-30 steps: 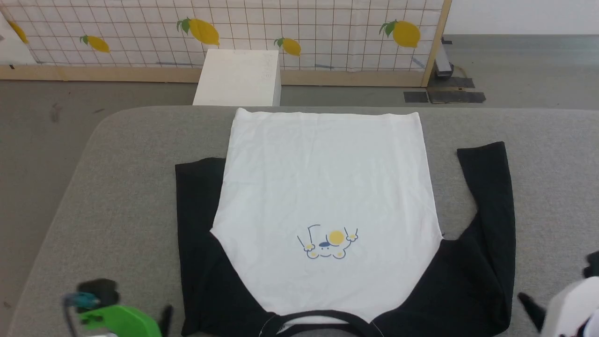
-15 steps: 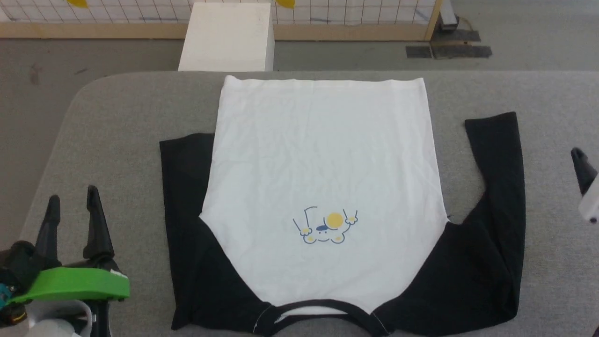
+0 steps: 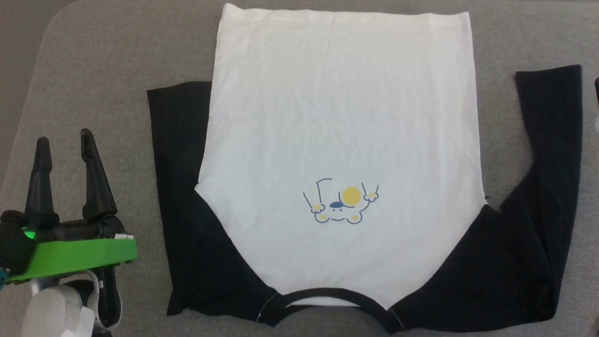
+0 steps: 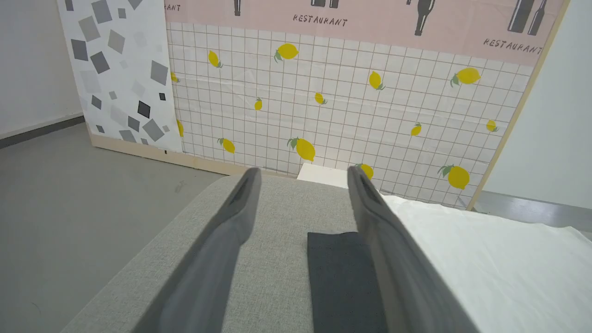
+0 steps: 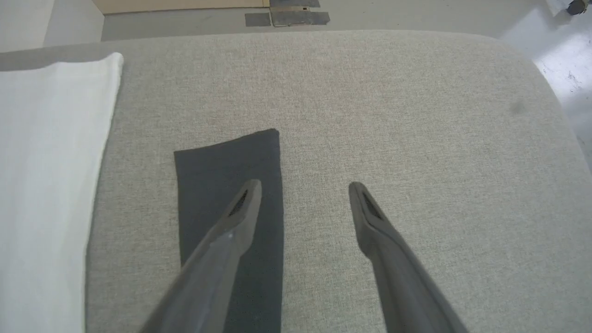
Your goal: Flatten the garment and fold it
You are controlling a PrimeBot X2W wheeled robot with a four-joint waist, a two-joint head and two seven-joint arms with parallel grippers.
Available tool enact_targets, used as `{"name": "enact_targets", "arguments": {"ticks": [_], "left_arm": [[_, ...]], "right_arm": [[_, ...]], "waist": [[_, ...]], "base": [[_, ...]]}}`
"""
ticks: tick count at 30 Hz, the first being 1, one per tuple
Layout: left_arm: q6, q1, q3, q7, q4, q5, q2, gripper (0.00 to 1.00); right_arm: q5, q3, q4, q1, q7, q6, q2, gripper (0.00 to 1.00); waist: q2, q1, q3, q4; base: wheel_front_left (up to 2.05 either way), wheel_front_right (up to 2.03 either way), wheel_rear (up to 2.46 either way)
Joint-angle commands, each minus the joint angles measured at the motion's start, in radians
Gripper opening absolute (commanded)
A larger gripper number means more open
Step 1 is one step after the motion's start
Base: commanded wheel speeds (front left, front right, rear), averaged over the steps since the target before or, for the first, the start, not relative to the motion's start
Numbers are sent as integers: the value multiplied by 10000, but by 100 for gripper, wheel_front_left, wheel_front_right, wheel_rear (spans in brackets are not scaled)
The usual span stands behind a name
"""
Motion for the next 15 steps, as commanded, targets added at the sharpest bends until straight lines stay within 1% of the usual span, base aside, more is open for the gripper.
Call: {"name": "enact_targets", "arguments": {"ticks": [1,6,8,10,11,12,15], "left_arm": [[-187,-216,164,-38,-9,192,-145,100],[-805,-412,585,-38,148,601,-705,100],[-981,-478,710,-38,230,748,-879,100],[-1124,-538,824,-39,309,874,-1011,100],[-1179,-557,869,-39,347,922,-1059,100],[-1243,-572,918,-39,394,989,-1106,100],[-1370,-572,1041,-39,533,1129,-1212,100]], "right_arm": [[-259,-11,190,-202,160,-13,10,100],[-831,-102,635,-429,475,-13,49,100],[-893,-71,831,-439,519,-13,-3,100],[-868,-123,944,-420,586,-13,82,100],[-845,-166,971,-415,607,-13,117,34],[-793,-172,1013,-417,596,-13,123,0],[-614,-281,1007,-449,412,-13,82,0]], "waist": [[0,-1,781,435],[0,-1,1065,612],[0,-1,1119,653],[0,-1,1132,665],[0,-1,1123,659],[0,-1,1090,645],[0,-1,888,575]], "base": [[0,0,0],[0,0,0],[0,0,0],[0,0,0],[0,0,0],[0,0,0],[0,0,0]]}}
